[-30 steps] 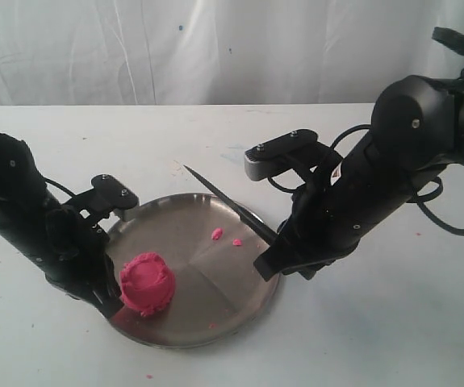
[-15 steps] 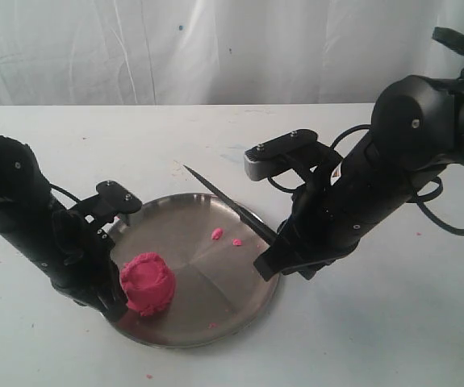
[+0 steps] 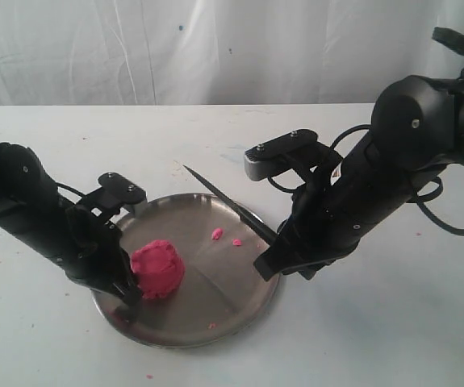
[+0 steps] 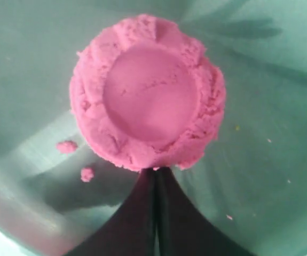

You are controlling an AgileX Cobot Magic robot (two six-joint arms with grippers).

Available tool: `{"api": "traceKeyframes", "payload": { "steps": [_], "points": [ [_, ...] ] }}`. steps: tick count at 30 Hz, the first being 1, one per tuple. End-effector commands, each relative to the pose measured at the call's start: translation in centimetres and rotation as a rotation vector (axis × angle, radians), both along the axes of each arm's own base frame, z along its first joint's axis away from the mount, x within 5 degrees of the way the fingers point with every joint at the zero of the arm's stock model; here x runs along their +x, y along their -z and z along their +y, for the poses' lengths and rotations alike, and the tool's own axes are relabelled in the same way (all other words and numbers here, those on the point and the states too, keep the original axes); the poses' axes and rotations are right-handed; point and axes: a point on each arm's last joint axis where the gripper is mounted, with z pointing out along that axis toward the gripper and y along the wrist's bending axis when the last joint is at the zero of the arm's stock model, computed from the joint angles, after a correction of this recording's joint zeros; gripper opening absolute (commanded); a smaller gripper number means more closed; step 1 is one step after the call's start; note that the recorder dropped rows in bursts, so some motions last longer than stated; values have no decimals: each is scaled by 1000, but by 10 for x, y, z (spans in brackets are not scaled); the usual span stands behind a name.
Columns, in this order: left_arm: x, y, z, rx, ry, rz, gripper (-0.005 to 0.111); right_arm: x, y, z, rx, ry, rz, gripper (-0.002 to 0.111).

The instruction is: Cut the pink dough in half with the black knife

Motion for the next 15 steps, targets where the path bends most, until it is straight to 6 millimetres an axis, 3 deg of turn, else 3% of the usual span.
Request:
{"api": "traceKeyframes", "payload": {
  "steps": [1,5,9,13,15],
  "points": [
    [7,-1,-2,-13,-42,-56,0,-1,-2,0,7,-1,-9,0],
    [12,6,-2,-13,-84,-72,0,0,-2,1,10,0,-16,0],
    [15,6,-2,21,2,-125,0,0,-2,1,13,2,-16,0],
    [16,-20,-8,-11,98,-147,0,-2,-2,1,19,6,2,0],
    [14,-52,-12,-58,139,-177,0,-3,-1,1,16,3,16,0]
  ]
}}
